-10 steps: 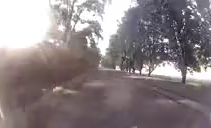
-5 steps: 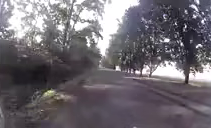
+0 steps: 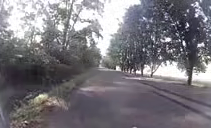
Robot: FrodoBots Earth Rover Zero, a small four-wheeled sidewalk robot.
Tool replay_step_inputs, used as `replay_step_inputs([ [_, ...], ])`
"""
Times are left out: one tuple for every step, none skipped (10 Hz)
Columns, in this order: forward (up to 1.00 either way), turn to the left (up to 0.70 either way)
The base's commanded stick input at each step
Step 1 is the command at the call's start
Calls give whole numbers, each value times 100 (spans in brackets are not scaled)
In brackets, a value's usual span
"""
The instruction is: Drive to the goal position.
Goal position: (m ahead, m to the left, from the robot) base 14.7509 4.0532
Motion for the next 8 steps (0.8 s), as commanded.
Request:
replay_step_inputs([
  [70, 1],
  [70, 1],
  [70, 2],
  [70, 2],
  [70, 2],
  [70, 2],
  [70, 2],
  [70, 2],
])
